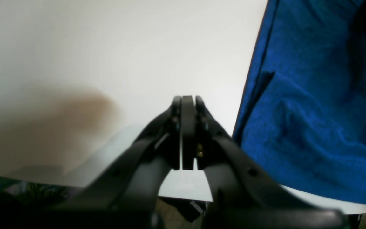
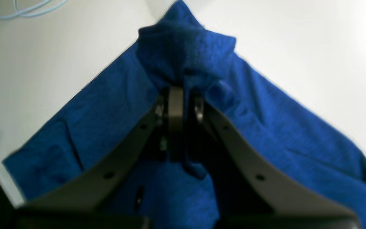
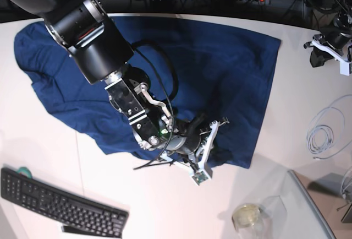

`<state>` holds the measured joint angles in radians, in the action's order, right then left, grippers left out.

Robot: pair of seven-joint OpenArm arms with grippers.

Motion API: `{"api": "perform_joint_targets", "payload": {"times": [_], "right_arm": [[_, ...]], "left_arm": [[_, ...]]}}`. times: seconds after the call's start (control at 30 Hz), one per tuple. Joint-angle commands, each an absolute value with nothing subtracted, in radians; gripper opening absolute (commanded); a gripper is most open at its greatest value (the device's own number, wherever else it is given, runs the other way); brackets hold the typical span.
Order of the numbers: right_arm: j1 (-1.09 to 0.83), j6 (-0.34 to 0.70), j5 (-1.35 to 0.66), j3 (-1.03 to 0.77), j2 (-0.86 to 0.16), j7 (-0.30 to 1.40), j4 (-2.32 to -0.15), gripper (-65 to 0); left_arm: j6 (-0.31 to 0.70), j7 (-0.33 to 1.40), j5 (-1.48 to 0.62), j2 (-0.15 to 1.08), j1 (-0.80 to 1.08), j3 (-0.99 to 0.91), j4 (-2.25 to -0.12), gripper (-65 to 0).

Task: Layout the t-shirt on the table in an organized manner, then fold the t-shirt properly
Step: 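Drag the grasped sleeve with the right gripper across the shirt body, then grasp the shirt corners with both grippers at opposite shoulder ends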

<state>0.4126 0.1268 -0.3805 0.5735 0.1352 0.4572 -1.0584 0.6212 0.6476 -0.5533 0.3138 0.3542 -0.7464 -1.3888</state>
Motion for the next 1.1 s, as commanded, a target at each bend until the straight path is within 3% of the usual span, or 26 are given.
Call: {"api": "perform_joint_targets", "payload": {"times": [0.0,0.07,0.2,0.23,0.3,0.4,0.47,0.53,0.63,0.77,0.9,1.07], "right_arm": [[0.447,0.128,-0.418,0.572,0.150,0.415,-1.061,-62.0],[0.453,0.128,-0.473,0.573,0.150,0.387,-1.038,-57.8],[0.458,0.128,-0.506,0.576,0.150,0.390,-1.043,-26.7],[0.456,0.128,-0.506,0.591,0.147,0.390,-1.059,-22.8],[0.456,0.128,-0.506,0.607,0.136,0.392,-1.099,-24.0],[0.455,0.128,-0.506,0.605,0.025,0.466,-1.204,-30.0],[0.441,0.108,-0.506,0.602,-0.085,0.529,-1.280,-33.8],[0.401,0.019,-0.504,0.602,-0.208,0.547,-1.353,-35.1],[0.337,-0.087,-0.504,0.605,-0.387,0.550,-1.434,-30.3],[0.252,-0.133,-0.504,0.604,-0.562,0.545,-1.452,-26.7],[0.200,-0.133,-0.503,0.605,-0.622,0.479,-1.366,-26.7],[0.173,-0.127,-0.503,0.607,-0.630,0.414,-1.233,-26.9]], "left_arm": [[0.624,0.631,-0.567,0.334,0.355,-0.754,-1.406,-65.0],[0.624,0.631,-0.567,0.334,0.355,-0.754,-1.406,-65.0],[0.624,0.631,-0.567,0.334,0.352,-0.753,-1.406,-65.0],[0.624,0.631,-0.567,0.334,0.351,-0.750,-1.406,-65.0],[0.624,0.631,-0.567,0.334,0.346,-0.746,-1.408,-65.0],[0.624,0.631,-0.567,0.331,0.346,-0.745,-1.442,-65.0],[0.624,0.633,-0.568,0.323,0.355,-0.743,-1.503,-65.0],[0.624,0.633,-0.568,0.292,0.357,-0.743,-1.563,-65.0],[0.627,0.645,-0.568,0.251,0.348,-0.714,-1.624,-65.0],[0.624,0.690,-0.567,0.237,0.318,-0.512,-1.646,-65.0],[0.622,0.688,-0.567,0.236,0.277,-0.367,-1.540,-65.0],[0.622,0.687,-0.567,0.236,0.257,-0.334,-1.452,-65.0]]}}
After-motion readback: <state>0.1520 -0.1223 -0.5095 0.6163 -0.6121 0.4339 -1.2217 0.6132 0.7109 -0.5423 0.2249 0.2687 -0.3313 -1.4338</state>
